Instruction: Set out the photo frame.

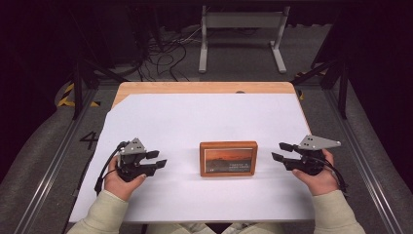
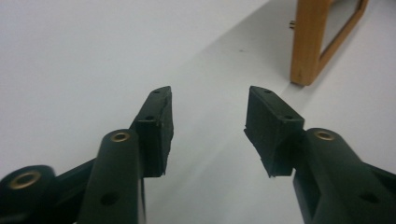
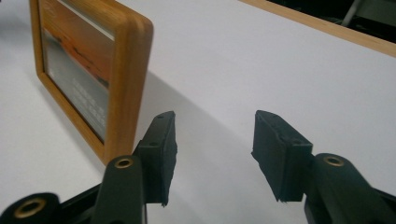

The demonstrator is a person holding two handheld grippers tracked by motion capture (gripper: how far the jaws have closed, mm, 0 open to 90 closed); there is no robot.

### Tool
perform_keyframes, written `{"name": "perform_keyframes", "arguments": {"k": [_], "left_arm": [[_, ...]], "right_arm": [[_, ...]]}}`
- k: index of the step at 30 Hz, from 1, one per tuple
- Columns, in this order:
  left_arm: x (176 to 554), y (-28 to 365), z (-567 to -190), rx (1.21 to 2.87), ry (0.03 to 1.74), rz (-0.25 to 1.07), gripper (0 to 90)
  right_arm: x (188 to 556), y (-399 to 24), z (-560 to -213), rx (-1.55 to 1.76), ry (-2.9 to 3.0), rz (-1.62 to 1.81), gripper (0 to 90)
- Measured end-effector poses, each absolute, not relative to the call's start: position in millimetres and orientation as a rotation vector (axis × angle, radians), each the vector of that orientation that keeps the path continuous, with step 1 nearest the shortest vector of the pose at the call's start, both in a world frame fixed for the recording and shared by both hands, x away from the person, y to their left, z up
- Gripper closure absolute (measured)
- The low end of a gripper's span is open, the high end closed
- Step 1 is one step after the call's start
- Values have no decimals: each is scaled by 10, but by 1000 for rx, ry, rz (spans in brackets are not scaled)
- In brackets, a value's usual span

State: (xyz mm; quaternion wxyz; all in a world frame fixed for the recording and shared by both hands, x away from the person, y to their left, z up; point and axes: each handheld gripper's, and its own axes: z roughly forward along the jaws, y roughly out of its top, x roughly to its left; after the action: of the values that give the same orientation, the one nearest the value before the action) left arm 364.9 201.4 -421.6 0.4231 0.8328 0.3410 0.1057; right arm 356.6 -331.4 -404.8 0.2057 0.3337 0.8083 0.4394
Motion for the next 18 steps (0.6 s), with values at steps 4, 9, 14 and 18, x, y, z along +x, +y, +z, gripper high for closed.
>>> {"name": "perform_keyframes", "arguments": {"k": [4,9,14,18], "left_arm": [[3656,2143,-4248,2067,893,266,481],[3660,2262,-4285,2048,924,271,470],[3699,2305,-4341,2024,945,256,470],[3729,2300,-4373,2020,955,262,472]], "right_arm": [[3589,-3411,-4089,969,2250,1222,442],[3621,-3510,-4156,1001,2244,1216,414],[3639,-3572,-4219,1022,2238,1216,402],[3656,-3607,-4310,1045,2227,1212,388]]}}
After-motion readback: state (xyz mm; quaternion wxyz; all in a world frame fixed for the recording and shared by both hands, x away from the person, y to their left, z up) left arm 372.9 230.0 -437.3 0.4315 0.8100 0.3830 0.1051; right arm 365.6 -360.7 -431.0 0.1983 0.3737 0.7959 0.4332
